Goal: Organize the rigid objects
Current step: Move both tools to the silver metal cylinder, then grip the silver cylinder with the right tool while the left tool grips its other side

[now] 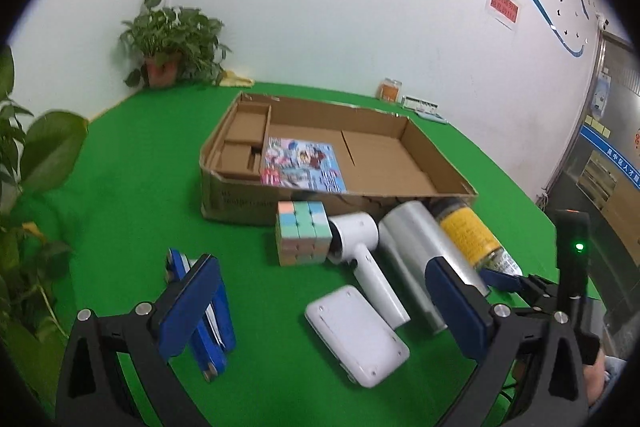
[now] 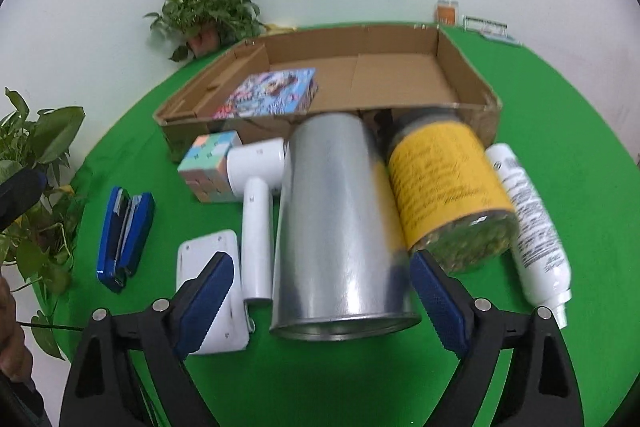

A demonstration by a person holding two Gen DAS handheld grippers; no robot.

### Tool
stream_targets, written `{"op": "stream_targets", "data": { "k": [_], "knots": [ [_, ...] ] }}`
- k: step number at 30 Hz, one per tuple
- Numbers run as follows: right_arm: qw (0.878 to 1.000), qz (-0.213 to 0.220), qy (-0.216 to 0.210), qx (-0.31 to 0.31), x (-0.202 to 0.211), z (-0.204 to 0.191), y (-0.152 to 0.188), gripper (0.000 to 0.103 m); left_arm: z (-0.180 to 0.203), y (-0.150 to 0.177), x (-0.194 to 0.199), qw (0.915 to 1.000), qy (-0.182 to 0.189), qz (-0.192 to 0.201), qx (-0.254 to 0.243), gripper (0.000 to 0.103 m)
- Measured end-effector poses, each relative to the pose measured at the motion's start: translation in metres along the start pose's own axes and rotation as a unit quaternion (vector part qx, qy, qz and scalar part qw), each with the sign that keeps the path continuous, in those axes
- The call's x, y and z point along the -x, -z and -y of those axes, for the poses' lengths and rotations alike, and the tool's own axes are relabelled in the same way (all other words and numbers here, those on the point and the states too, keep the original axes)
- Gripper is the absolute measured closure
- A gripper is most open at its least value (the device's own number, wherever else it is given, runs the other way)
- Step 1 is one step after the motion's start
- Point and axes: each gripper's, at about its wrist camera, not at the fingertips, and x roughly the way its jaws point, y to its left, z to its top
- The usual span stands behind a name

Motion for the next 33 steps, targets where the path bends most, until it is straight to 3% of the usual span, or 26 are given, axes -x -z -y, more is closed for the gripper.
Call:
{"op": "stream_targets", "data": {
  "k": [2,7,10,14,16,18,20,22,25,28,33],
  "knots": [
    [1.000,-0.009,0.009,0.001,-0.006,-0.002,0.006,0.023,0.002,0.004,-0.002,0.9999,0.007,-0.009,0.001,0.001],
    [1.000,-0.006,0.001,0.002,0.007,0.000,0.020,0.024,0.011,0.014,-0.008,0.9993,0.027,-0.026,0.009,0.001],
    [1.000,-0.013,0.001,0.011,0.029,0.000,0.042,0.024,0.019,0.018,-0.016,0.9962,0.072,-0.048,0.008,0.001],
    [0.998,-0.026,0.046,0.034,0.062,-0.007,0.077,0.024,0.027,0.032,-0.031,0.9824,0.157,-0.096,0.031,0.001],
    [0.996,-0.033,0.059,0.055,0.073,-0.017,0.091,0.023,0.033,0.042,-0.041,0.9670,0.214,-0.129,0.049,0.001],
    [0.996,-0.041,0.036,0.070,0.081,-0.026,0.099,0.021,0.040,0.052,-0.047,0.9549,0.250,-0.150,0.057,0.001],
    [0.995,-0.039,-0.056,0.070,0.097,-0.031,0.103,0.017,0.043,0.063,-0.051,0.9426,0.276,-0.177,0.061,0.001],
    [0.994,-0.033,-0.102,0.029,0.107,-0.022,0.099,0.017,0.045,0.069,-0.053,0.9371,0.283,-0.194,0.064,0.001],
    [0.990,-0.036,-0.129,-0.038,0.106,0.004,0.089,0.016,0.043,0.074,-0.054,0.9315,0.291,-0.205,0.074,0.001],
    [0.979,-0.093,-0.157,-0.094,0.079,0.020,0.086,0.016,0.041,0.076,-0.057,0.9232,0.310,-0.208,0.092,0.001],
    [0.967,-0.133,-0.196,-0.097,0.056,0.008,0.086,0.016,0.043,0.081,-0.074,0.9116,0.308,-0.247,0.115,0.002]
  ]
}}
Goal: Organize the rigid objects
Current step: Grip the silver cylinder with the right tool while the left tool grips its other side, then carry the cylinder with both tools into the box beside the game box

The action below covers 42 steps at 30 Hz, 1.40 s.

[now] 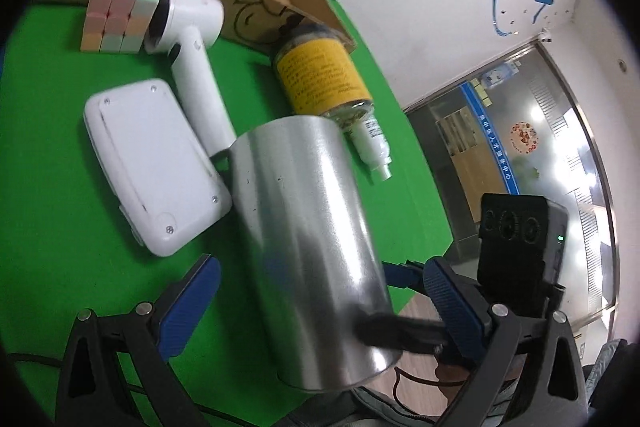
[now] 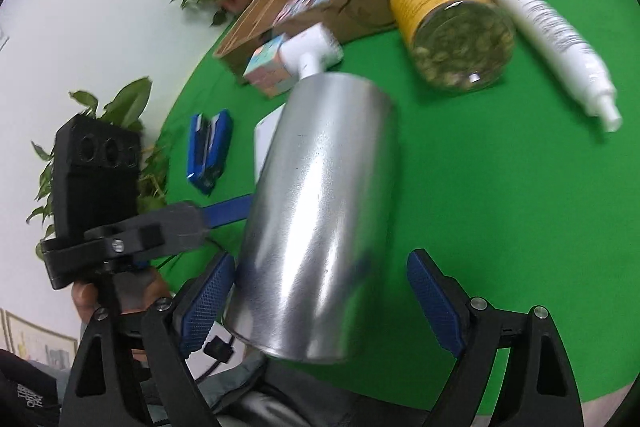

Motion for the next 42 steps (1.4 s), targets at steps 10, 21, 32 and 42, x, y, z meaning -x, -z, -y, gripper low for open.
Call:
{"op": "stream_targets", "data": {
  "k": [10,21,32,42],
  "knots": [
    [0.999,-0.019,0.018,0.033,-0.028,-0.024,0.005,0.013,0.002,0.011,-0.014,0.9994,-0.015,-0.032,-0.002,0.016],
    [0.995,0.010,0.066,0.068,-0.023,-0.053,0.004,0.014,0.019,0.013,0.004,0.9982,-0.040,0.008,-0.043,0.017],
    [0.985,0.081,0.068,0.135,0.014,-0.105,-0.038,0.016,0.056,-0.018,0.060,0.9890,-0.073,0.084,-0.097,0.018],
    [0.976,0.133,0.062,0.158,0.052,-0.125,-0.087,0.016,0.087,-0.067,0.086,0.9772,-0.094,0.123,-0.145,0.019]
  ]
}}
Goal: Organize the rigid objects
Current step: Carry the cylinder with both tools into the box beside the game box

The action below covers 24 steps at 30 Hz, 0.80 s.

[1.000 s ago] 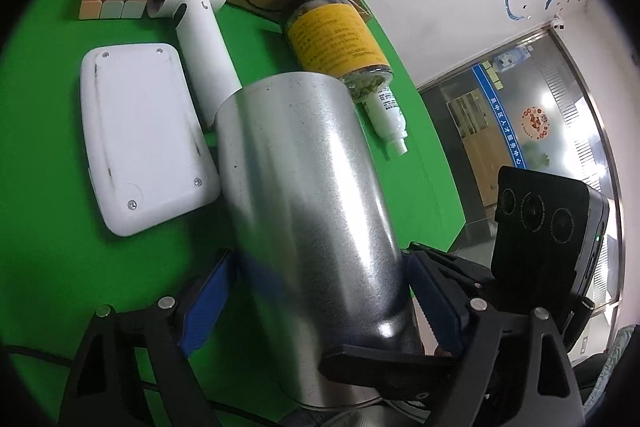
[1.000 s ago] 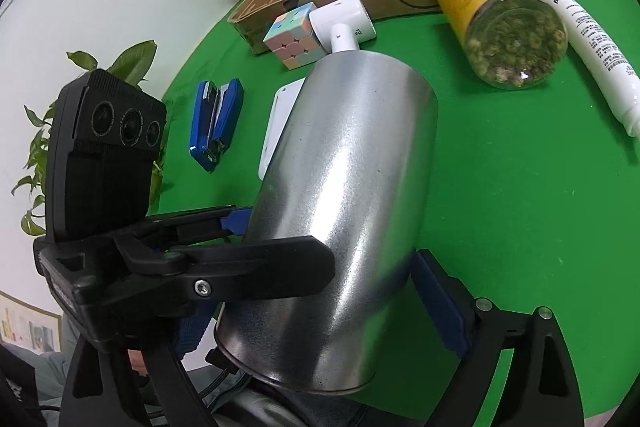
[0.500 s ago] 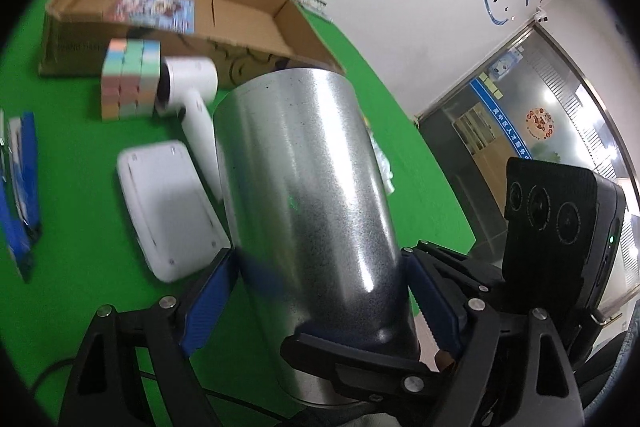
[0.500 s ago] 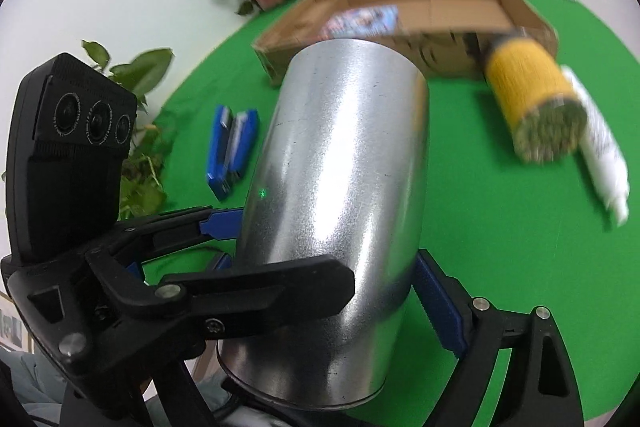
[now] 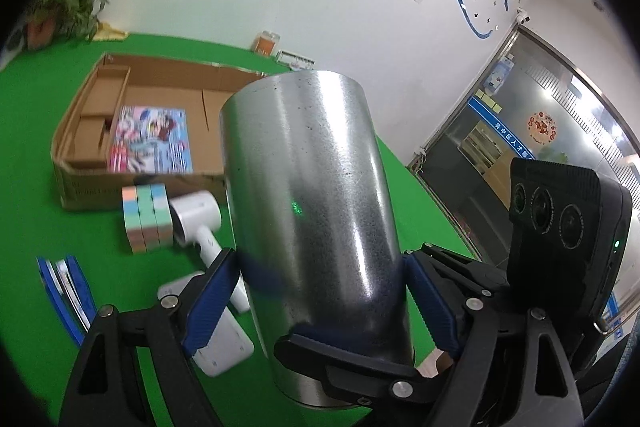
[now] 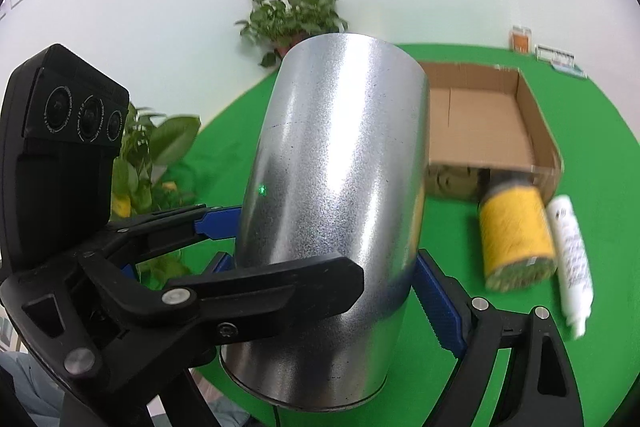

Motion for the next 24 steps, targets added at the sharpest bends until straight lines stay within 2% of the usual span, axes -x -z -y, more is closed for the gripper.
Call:
{"op": "stream_targets", "data": {
  "k": [7,12,16,21,24],
  "knots": [
    [1.000,0.017,-0.002,0.005,-0.003,0.015,-0.058,0.016,-0.001,-0.051,-0.006,0.9993,-0.013,0.006,-0.035,0.019],
    [1.000,-0.010,-0.003,0.008,-0.029,0.030,-0.126,0.016,-0.012,-0.108,-0.026,0.9988,-0.032,-0.002,-0.038,0.019],
    [0.998,-0.052,-0.011,-0.016,-0.066,0.061,-0.182,0.017,-0.035,-0.159,-0.054,0.9985,-0.034,-0.040,-0.017,0.019],
    [0.995,-0.089,-0.007,-0.038,-0.107,0.089,-0.205,0.017,-0.062,-0.182,-0.092,0.9953,-0.029,-0.092,0.006,0.019],
    [0.993,-0.104,-0.013,-0.054,-0.131,0.106,-0.208,0.017,-0.080,-0.185,-0.112,0.9938,-0.024,-0.106,0.023,0.019]
  ]
}}
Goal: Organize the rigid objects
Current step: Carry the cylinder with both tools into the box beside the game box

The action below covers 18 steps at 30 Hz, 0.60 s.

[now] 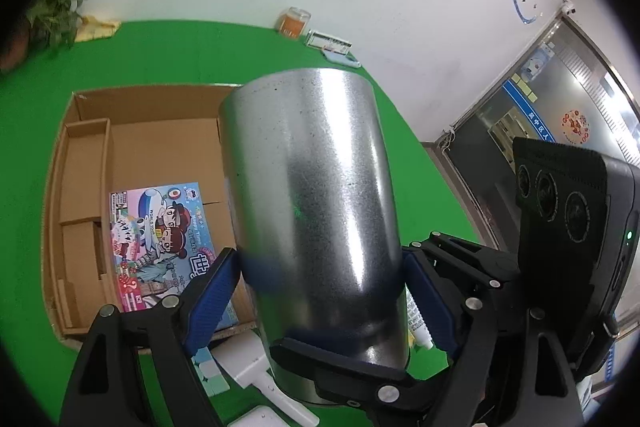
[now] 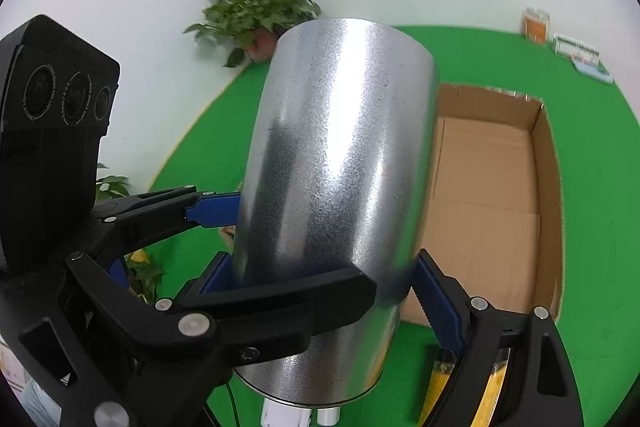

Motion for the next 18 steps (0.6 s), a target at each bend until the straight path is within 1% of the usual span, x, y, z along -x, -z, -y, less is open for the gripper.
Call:
{"op": "stream_targets", "data": {
  "k": [1,3,8,13,18],
  "knots": [
    [1.000,-0.005,-0.003,-0.007,-0.009,0.007,-0.005,0.017,-0.005,-0.002,-0.007,1.0000,-0.001,-0.004,0.004,0.019],
    [1.000,-0.016,-0.005,-0.011,-0.025,0.015,-0.003,0.017,-0.012,-0.005,-0.019,0.9999,0.000,-0.012,0.009,0.019],
    [0.998,-0.053,-0.005,-0.024,-0.068,0.043,-0.004,0.017,-0.036,-0.005,-0.058,0.9985,0.008,-0.046,0.029,0.019],
    [0.995,-0.091,-0.013,-0.049,-0.116,0.072,0.013,0.017,-0.061,0.004,-0.105,0.9936,0.010,-0.097,0.058,0.019],
    [0.990,-0.126,-0.005,-0.066,-0.150,0.088,0.024,0.017,-0.073,0.014,-0.134,0.9874,0.010,-0.134,0.084,0.019]
  ]
}}
